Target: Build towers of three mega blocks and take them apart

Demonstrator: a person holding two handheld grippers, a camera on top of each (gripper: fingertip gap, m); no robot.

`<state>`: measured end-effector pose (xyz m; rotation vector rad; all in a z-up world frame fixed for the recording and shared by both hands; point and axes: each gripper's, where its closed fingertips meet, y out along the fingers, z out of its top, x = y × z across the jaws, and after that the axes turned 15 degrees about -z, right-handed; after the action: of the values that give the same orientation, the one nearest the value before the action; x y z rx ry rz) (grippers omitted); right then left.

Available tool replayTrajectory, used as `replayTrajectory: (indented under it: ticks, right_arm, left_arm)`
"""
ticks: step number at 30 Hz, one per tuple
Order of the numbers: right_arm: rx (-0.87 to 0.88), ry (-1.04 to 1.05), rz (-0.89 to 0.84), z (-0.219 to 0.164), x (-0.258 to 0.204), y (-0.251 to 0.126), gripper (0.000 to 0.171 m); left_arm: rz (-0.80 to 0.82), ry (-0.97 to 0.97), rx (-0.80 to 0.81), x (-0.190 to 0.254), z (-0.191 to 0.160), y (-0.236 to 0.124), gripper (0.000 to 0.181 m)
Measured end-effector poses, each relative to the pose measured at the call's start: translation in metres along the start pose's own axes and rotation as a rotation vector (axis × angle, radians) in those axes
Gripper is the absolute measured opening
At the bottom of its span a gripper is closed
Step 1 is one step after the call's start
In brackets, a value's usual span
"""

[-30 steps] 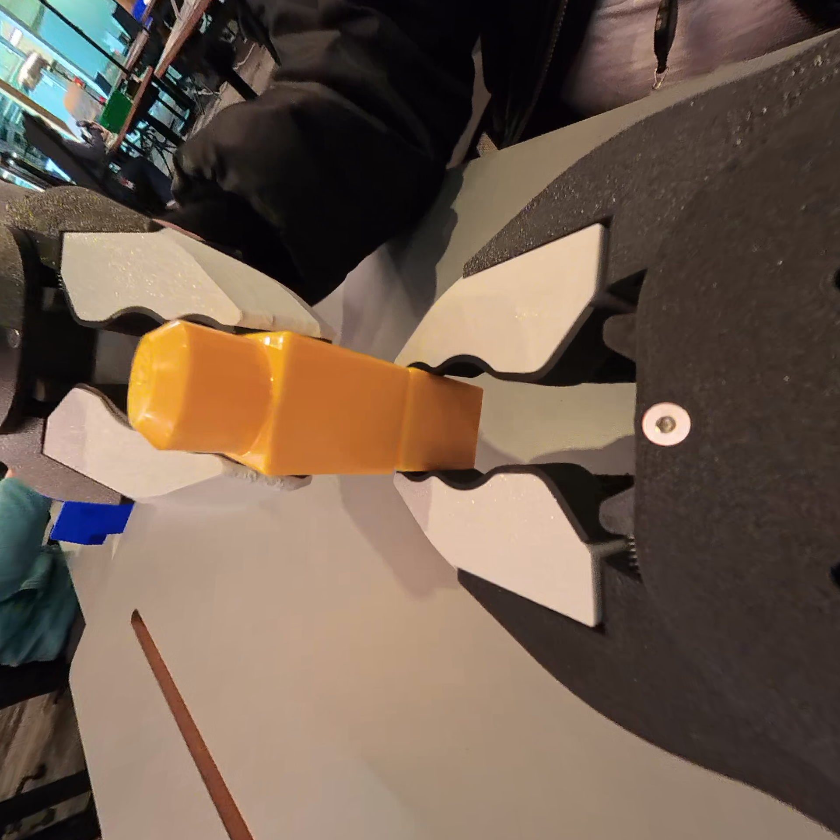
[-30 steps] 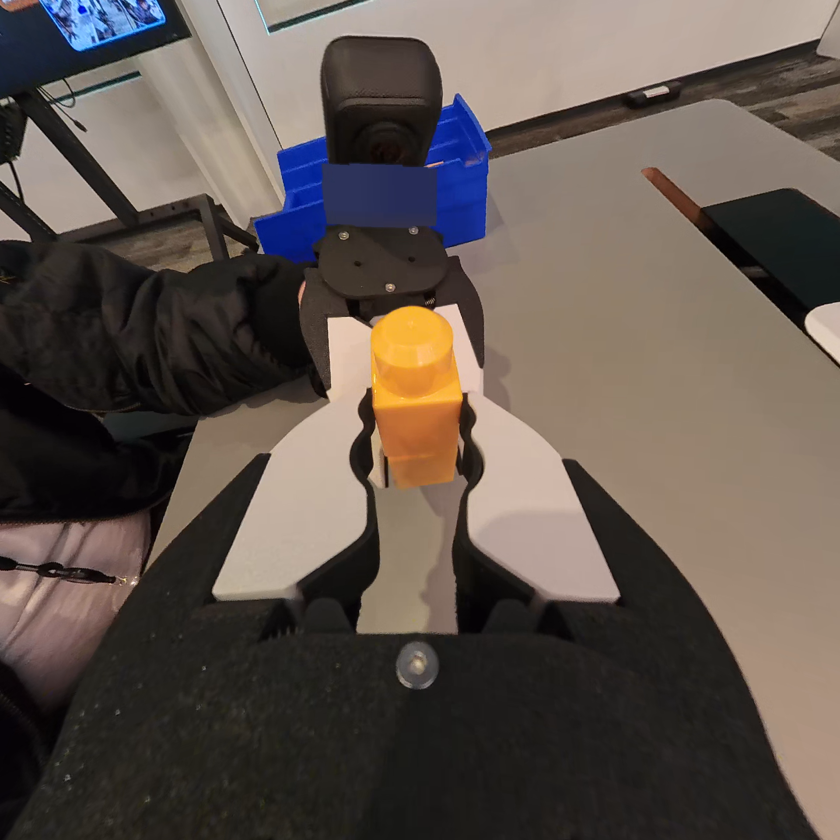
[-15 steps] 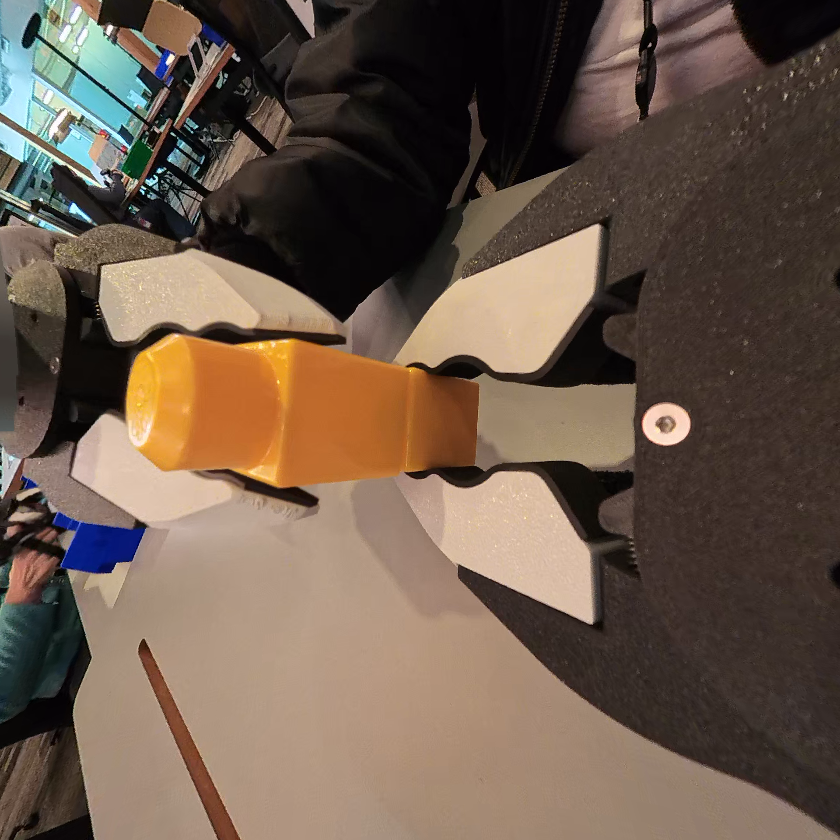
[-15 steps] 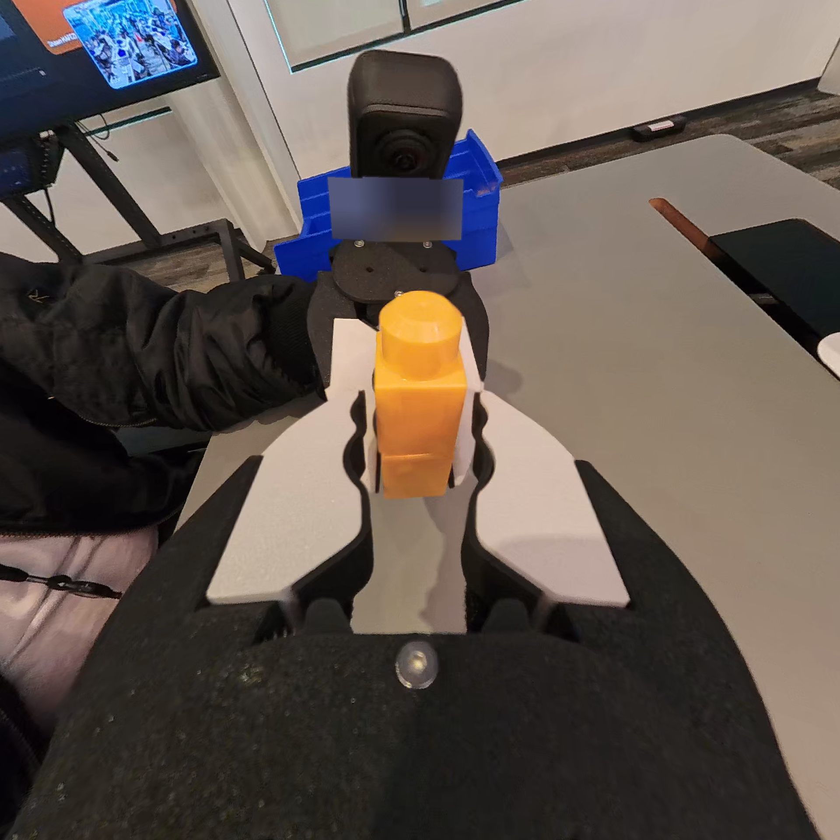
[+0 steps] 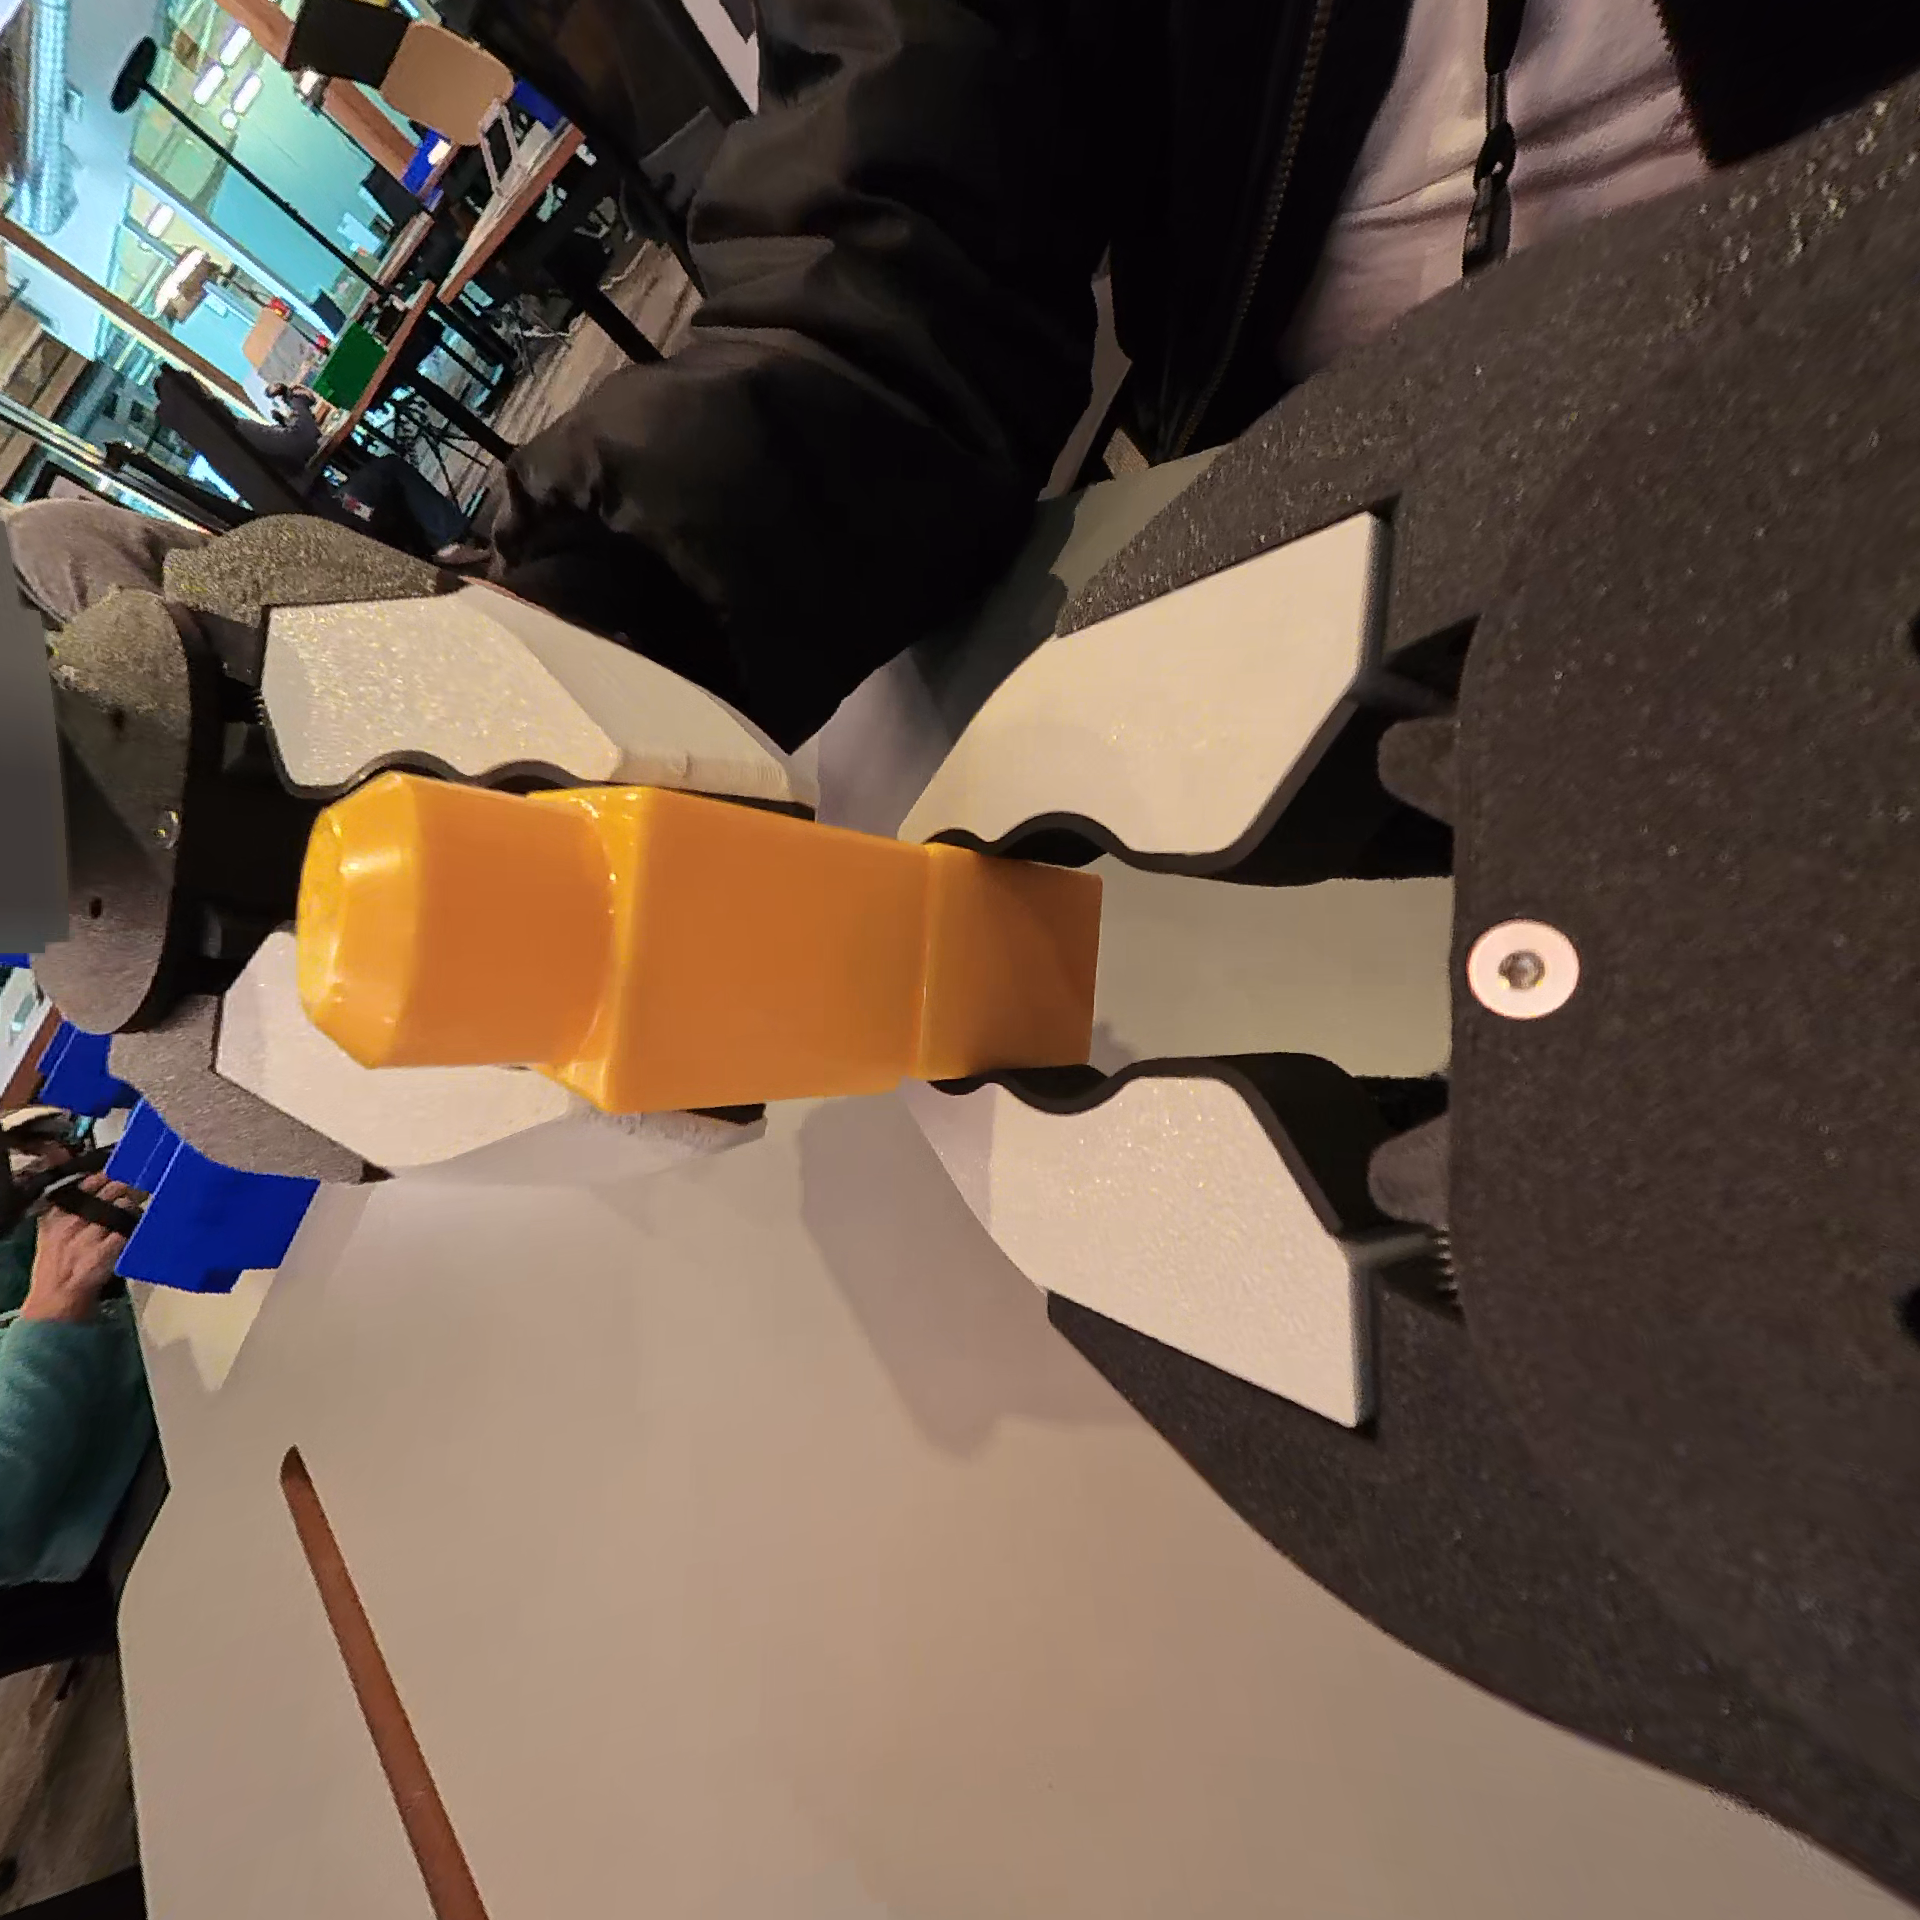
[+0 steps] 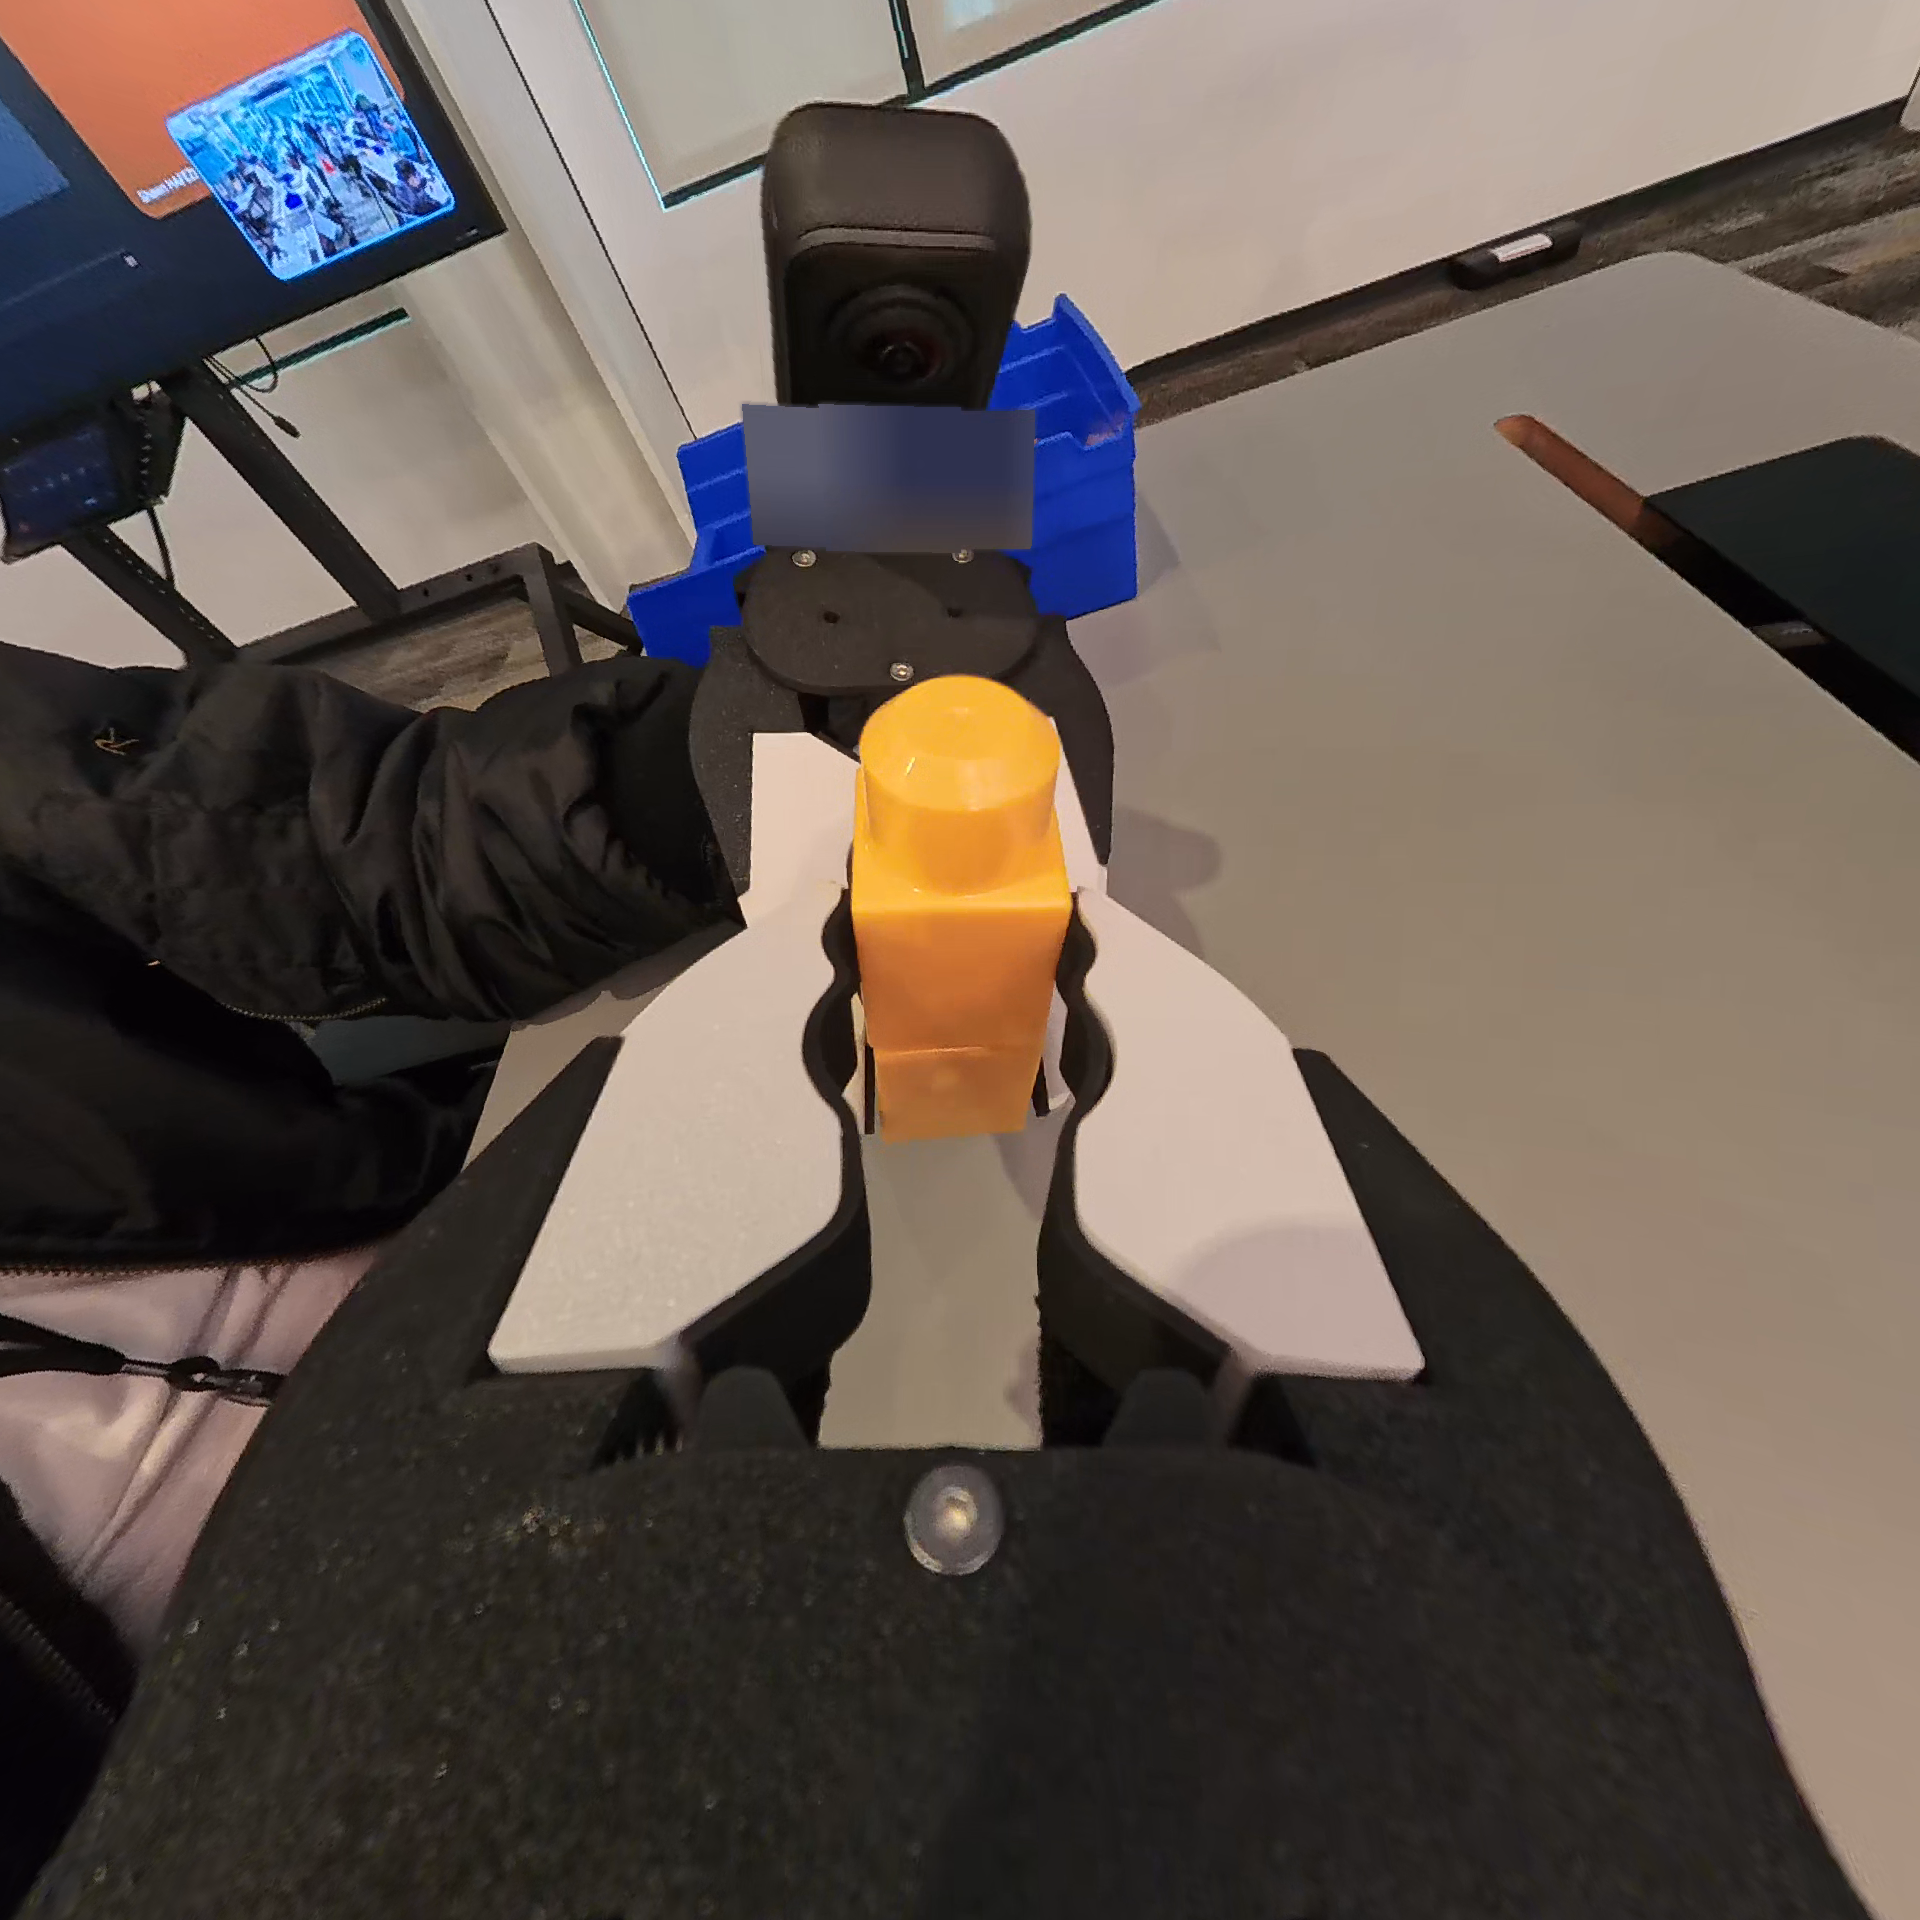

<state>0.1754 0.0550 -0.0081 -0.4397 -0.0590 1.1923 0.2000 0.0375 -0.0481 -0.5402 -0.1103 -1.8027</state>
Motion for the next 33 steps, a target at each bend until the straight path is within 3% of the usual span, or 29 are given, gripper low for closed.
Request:
replayTrajectory:
  ticks: [6,22,27,29,31,33]
  right_arm:
    - [0.011,0.0,-0.004,0.002,0.0,-0.002,0.036]
    - [-0.111,-0.043,0.036,-0.016,-0.01,-0.004,0.036]
    - [-0.015,-0.091,0.007,-0.003,-0.01,-0.006,0.039]
    - [0.108,-0.147,-0.082,0.017,-0.01,-0.027,0.065]
    - [0.22,-0.165,-0.236,0.026,-0.005,-0.067,0.067]
    - [0.178,-0.21,-0.473,-0.001,0.018,-0.104,0.068]
  left_arm:
    - [-0.019,0.005,0.037,0.002,0.005,0.001,0.035]
    - [-0.06,0.015,-0.071,0.009,-0.011,0.007,0.034]
    - [-0.11,0.018,0.028,0.014,0.002,0.004,0.035]
    - [-0.079,0.011,0.02,0.008,-0.001,-0.002,0.035]
    - [-0.066,0.021,0.025,0.007,-0.001,-0.007,0.035]
    - [-0.075,0.024,0.055,0.01,0.005,-0.01,0.035]
